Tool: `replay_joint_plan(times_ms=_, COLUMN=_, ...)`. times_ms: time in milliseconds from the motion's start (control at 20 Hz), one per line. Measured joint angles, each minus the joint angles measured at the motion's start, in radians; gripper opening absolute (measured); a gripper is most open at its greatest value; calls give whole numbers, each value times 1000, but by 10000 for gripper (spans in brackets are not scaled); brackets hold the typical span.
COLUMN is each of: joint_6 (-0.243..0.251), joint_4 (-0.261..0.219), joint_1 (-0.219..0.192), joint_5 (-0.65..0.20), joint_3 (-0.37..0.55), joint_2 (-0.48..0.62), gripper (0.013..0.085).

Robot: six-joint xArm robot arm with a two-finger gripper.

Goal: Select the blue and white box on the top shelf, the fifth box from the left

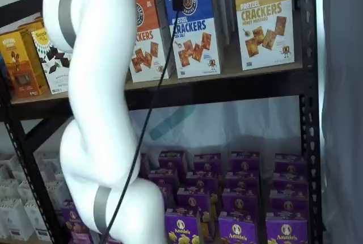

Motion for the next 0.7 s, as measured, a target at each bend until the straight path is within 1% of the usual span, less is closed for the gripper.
replay_joint_plan(times_ms=150, joint_6=2, joint_4=-13, joint_1=7, joint_5=-12, joint_3=2, joint_2=-1, gripper=850)
replay_joint_plan(times_ms=700, joint_6=6, joint_4=-41, joint_1=17, joint_5=13, joint_3=-37, joint_2=20, gripper=850)
